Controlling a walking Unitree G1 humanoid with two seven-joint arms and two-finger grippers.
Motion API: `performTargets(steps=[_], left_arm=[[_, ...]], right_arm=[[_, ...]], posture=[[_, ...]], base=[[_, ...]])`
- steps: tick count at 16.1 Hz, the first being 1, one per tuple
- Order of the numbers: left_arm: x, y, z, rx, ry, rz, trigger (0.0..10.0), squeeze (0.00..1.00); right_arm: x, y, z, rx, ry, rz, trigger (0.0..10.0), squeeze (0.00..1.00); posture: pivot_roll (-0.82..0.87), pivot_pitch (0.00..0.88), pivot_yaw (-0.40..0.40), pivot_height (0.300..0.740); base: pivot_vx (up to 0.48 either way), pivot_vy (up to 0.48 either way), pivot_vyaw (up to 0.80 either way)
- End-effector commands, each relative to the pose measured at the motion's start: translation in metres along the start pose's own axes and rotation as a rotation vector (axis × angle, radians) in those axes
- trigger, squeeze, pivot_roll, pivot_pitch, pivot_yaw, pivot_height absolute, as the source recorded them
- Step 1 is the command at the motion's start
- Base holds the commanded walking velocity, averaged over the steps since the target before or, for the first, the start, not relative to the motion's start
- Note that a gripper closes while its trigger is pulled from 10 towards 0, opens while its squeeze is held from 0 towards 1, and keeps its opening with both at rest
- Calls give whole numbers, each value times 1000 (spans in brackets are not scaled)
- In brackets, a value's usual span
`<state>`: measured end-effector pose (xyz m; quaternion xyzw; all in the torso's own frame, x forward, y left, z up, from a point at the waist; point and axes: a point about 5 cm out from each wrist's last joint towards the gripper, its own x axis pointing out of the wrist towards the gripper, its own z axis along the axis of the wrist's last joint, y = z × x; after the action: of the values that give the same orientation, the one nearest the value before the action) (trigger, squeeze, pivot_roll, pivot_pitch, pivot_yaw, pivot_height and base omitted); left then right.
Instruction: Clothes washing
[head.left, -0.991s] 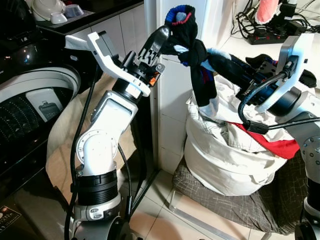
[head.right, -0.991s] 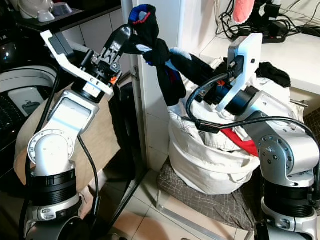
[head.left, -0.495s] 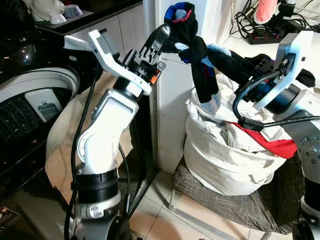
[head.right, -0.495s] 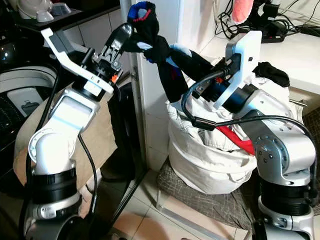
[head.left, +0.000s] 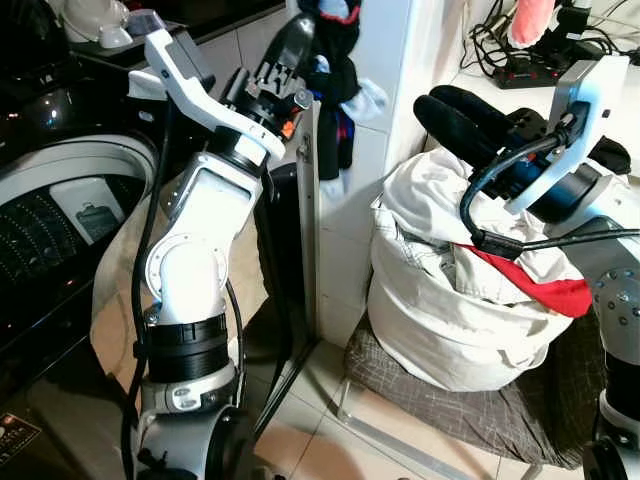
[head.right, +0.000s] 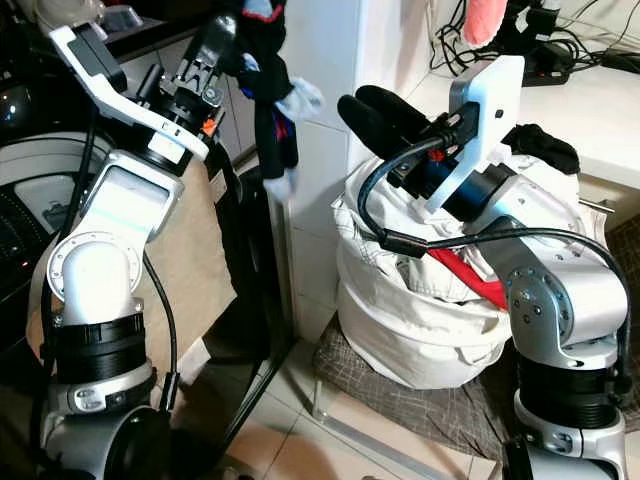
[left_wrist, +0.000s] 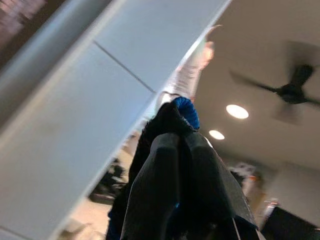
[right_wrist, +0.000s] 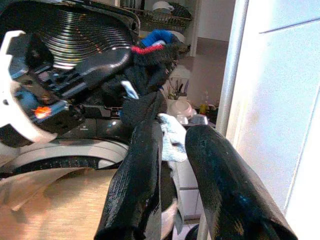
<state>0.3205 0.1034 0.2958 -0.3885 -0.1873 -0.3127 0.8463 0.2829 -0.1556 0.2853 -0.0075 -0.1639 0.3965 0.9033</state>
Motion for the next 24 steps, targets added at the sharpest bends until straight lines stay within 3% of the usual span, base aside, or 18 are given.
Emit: performTargets(steps=[1, 2, 3, 4, 6, 8, 10, 11, 12, 13, 14, 15, 16, 24], left_arm=[[5, 4, 8, 61, -20, 26, 0, 0], [12, 18, 21, 244, -33, 110, 0, 0], [21, 34, 36, 486, -37, 209, 0, 0], [24, 40, 42, 591, -35, 248, 0, 0], [39, 61, 66, 997, 4, 420, 0, 0], [45, 83, 99, 1238, 14, 640, 0, 0], [41, 95, 110, 1350, 66, 753, 0, 0], [24, 120, 113, 1391, 204, 899, 0, 0], [24, 120, 113, 1391, 204, 899, 0, 0], [1, 144, 108, 1372, 373, 1006, 10000, 0], [-19, 160, 102, 1360, 497, 1082, 10000, 0], [-23, 163, 101, 1381, 536, 1095, 10000, 106], [-29, 166, 102, 1403, 564, 1118, 10000, 1000], [-49, 176, 113, 1256, 516, 1230, 10000, 1000]], right_arm=[[1, 2, 3, -24, -4, 0, 10000, 0], [0, 1, 2, -28, 2, -6, 10000, 0], [-2, 1, 2, -31, 8, -12, 10000, 0], [-2, 1, 2, -32, 9, -15, 10000, 0], [-2, 5, -1, -30, 29, -15, 10000, 0], [4, 17, -12, -19, 119, -5, 10000, 0], [7, 25, -18, -23, 151, 6, 10000, 0], [7, 31, -22, -17, 160, -4, 10000, 0], [7, 31, -22, -17, 160, -4, 10000, 0], [3, 35, -25, -12, 174, -20, 10000, 0], [-1, 38, -28, -12, 201, -30, 10000, 0], [-1, 38, -29, -12, 208, -31, 10000, 0], [-2, 39, -29, -13, 216, -31, 10000, 0], [-2, 39, -30, -4, 242, -30, 10000, 0]], posture=[[-95, 0, 58, 740], [-91, 0, 54, 740], [-88, 0, 53, 740], [-87, 0, 52, 740], [-88, 0, 55, 740], [-100, 0, 75, 740], [-107, 0, 91, 740], [-122, 0, 113, 740], [-122, 0, 113, 740], [-133, 0, 124, 740], [-136, 0, 127, 740], [-139, 0, 128, 740], [-142, 0, 129, 740], [-132, 0, 110, 740]], base=[[0, 0, 0], [0, 0, 0], [0, 0, 0], [0, 0, 0], [0, 0, 0], [0, 0, 0], [0, 0, 0], [0, 0, 0], [0, 0, 0], [0, 0, 0], [0, 0, 0], [0, 0, 0], [0, 0, 0], [0, 0, 0]])
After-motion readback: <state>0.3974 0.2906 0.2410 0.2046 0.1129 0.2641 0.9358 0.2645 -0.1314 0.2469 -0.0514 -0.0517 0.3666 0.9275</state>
